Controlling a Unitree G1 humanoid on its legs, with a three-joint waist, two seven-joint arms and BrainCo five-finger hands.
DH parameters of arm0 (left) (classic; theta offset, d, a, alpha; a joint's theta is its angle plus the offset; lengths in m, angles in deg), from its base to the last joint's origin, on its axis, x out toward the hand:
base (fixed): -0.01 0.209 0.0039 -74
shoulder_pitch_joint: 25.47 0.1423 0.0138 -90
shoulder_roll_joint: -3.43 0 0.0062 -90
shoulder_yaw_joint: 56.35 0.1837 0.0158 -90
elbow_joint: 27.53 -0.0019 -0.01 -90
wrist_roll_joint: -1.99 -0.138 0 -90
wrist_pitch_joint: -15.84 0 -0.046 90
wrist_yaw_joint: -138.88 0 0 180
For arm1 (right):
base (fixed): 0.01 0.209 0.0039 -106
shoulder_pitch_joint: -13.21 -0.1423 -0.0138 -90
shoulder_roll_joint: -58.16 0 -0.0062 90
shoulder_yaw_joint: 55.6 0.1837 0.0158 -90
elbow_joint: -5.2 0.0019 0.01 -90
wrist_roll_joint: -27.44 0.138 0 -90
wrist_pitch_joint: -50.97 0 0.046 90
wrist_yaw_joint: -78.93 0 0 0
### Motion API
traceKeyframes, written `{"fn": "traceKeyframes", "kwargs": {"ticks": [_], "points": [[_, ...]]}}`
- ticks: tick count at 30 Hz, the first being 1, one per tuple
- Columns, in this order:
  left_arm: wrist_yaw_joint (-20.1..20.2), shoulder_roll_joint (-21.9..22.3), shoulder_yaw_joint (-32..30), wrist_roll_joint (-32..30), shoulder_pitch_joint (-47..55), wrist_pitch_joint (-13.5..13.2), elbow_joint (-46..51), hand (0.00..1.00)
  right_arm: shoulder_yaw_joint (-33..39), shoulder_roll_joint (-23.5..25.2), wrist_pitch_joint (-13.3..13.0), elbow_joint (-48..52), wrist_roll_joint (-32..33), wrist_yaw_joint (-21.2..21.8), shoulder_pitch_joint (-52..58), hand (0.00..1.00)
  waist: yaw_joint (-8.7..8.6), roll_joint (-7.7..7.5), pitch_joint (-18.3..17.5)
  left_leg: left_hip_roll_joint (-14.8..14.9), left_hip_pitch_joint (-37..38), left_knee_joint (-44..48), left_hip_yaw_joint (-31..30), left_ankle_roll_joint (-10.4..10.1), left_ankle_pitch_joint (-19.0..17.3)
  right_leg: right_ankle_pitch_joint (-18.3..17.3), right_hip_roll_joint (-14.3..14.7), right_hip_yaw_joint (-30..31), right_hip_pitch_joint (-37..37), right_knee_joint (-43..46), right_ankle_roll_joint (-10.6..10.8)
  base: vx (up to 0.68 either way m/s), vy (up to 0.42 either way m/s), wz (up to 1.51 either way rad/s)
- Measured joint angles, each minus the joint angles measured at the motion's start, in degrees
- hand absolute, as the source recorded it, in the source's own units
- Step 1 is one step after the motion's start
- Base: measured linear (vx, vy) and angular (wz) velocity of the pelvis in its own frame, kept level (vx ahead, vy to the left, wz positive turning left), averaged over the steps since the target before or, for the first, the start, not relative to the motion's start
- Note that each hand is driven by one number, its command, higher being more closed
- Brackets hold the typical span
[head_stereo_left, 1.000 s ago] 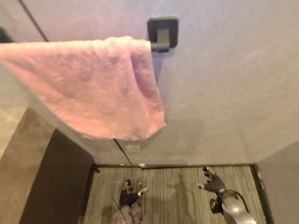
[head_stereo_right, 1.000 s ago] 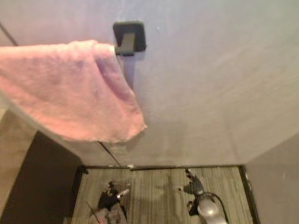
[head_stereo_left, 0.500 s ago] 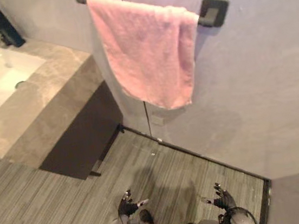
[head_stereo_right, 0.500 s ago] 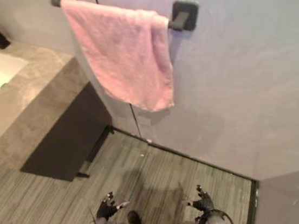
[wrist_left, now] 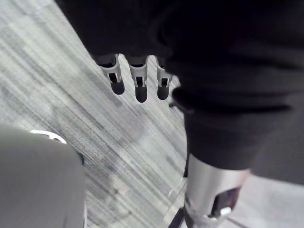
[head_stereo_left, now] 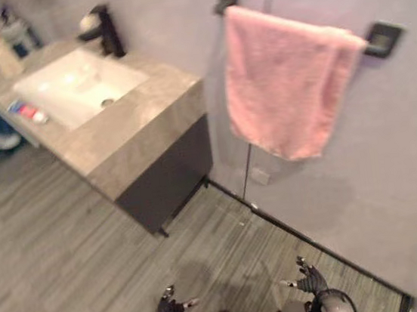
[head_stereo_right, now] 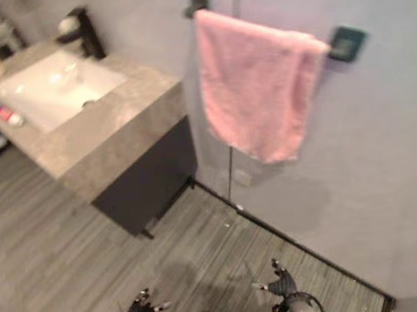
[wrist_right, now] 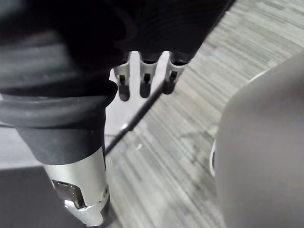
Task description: Organize washtable
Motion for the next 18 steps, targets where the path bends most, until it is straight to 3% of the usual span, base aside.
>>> {"fn": "traceKeyframes", "kwargs": {"ticks": [3, 4, 7, 8, 9, 10, 11, 12, 13, 14, 15, 17, 18], "points": [[-0.3, 0.2, -0.7, 0.4, -0.3, 0.0, -1.2, 0.00, -1.0, 0.0, -0.3, 0.0, 1.4, 0.0, -0.6, 0.00, -0.55, -0.38, 0.6, 0.1, 3.1, -2.0, -5.4, -0.6, 0.2, 2.0, 3.7, 5.9, -5.7, -7.1, 0.7, 0.31, 0.061, 0.90], [-0.2, 0.3, -0.9, 0.4, -0.3, 0.0, -1.7, 0.00, -1.0, 0.0, -0.9, 0.3, 1.8, 0.0, -0.5, 0.00, -0.84, -0.22, 0.7, -0.1, 4.7, -3.2, -8.2, -0.8, 0.3, 4.5, 5.4, 10.1, -6.9, -11.2, 0.8, 0.34, -0.001, 1.24], [-0.3, 0.8, -1.5, 0.4, -0.2, -0.2, -1.8, 0.00, -0.9, 0.0, -1.2, 1.8, 2.1, 0.0, 0.3, 0.00, -0.64, -0.26, 0.8, -2.0, 8.1, -4.8, -16.3, -1.6, 0.1, 9.3, 6.2, 16.1, -8.2, -14.3, 0.4, 0.41, -0.072, 1.46], [-0.3, 0.9, -1.7, 0.4, -0.2, -0.3, -1.8, 0.00, -0.8, 0.0, -1.2, 1.8, 2.1, 0.0, 0.3, 0.00, -0.62, -0.31, 0.8, -2.4, 9.0, -5.1, -18.1, -1.8, 0.0, 9.9, 6.1, 16.2, -8.2, -14.2, 0.2, 0.52, -0.181, 1.81], [-0.3, 1.3, -3.5, 0.4, -0.4, -0.5, -1.7, 0.00, -0.4, -0.1, -1.1, 1.9, 2.1, 0.0, 0.2, 0.00, -0.60, -0.46, 1.0, -2.5, 9.6, -4.8, -20.8, -3.1, -0.8, 12.8, 6.0, 14.5, -8.1, -15.3, -1.3, 0.52, -0.228, 1.66], [-0.3, 1.8, -5.5, 0.4, -0.4, -0.5, -1.7, 0.00, -0.4, 0.1, -1.1, 2.2, 2.1, 0.1, 0.2, 0.00, -0.53, -1.37, 0.8, -2.5, 9.7, -4.2, -21.8, -5.2, -2.0, 18.7, 5.9, 13.1, -7.7, -18.1, -2.9, 0.51, -0.245, 1.50], [-0.4, 2.9, -6.1, 0.4, -0.8, -0.3, -1.8, 0.00, -0.2, -0.2, -1.1, 2.3, 2.1, 0.1, -0.4, 0.00, -0.38, 0.05, 1.6, -1.3, 9.5, -3.1, -21.4, -6.6, -2.9, 18.2, 5.9, 11.3, -7.0, -17.6, -3.1, 0.52, -0.272, 1.32], [-0.3, 3.3, -6.5, -0.3, -0.8, -0.5, -1.4, 0.00, 0.8, -0.3, -1.1, 3.2, 2.1, -0.2, -1.1, 0.00, -0.55, 1.61, 2.4, 0.2, 6.6, 1.3, -18.0, -10.8, -3.9, 17.7, 5.6, 9.2, -5.6, -17.8, -4.8, 0.40, -0.211, 0.89], [-0.3, 3.4, -6.5, -0.3, -0.6, -0.5, -1.2, 0.00, 0.8, -0.3, -1.0, 3.1, 2.1, -0.3, -1.3, 0.00, -0.79, 1.67, 2.4, 1.3, 6.4, 1.7, -14.5, -10.9, -4.1, 17.3, 5.3, 8.4, -4.8, -18.0, -5.3, 0.45, -0.256, 1.22], [-0.3, 3.1, -6.0, -0.4, -0.6, -0.5, -1.1, 0.00, 0.7, 0.2, -1.0, 3.1, 2.1, -0.5, -0.9, 0.00, -1.71, 1.28, 2.5, 5.1, 6.7, 1.8, -4.2, -11.0, -4.0, 16.9, 4.5, 5.8, -1.2, -19.3, -6.0, 0.26, -0.185, 0.85], [-0.3, 2.9, -5.6, -0.4, -0.6, -0.5, -0.9, 0.00, 0.8, 0.2, -1.0, 3.1, 2.1, -0.5, -0.8, 0.00, -2.06, 1.09, 2.5, 5.8, 6.8, 1.9, -2.2, -11.0, -4.0, 16.9, 4.1, 5.0, -0.4, -19.7, -6.0, 0.27, -0.203, 1.23], [-0.3, 2.8, -2.1, -0.9, -1.2, -0.6, 0.4, 0.00, 1.7, -0.3, -1.3, 3.1, 2.2, -0.6, -0.4, 0.00, -3.35, 0.56, 2.3, 10.3, 6.5, 1.2, 14.2, -12.7, -2.5, 16.8, 2.0, -0.3, 3.9, -22.0, -5.9, 0.18, -0.099, 1.10], [-0.3, 3.0, -0.8, -1.0, -1.5, -0.6, 0.4, 0.00, 2.0, -0.6, -1.3, 3.0, 2.2, -0.6, -0.4, 0.00, -3.72, 0.76, 2.2, 11.2, 6.2, 0.6, 18.0, -13.3, -1.5, 16.7, 1.8, -1.4, 4.4, -22.5, -5.8, 0.11, 0.011, 0.91]]}}
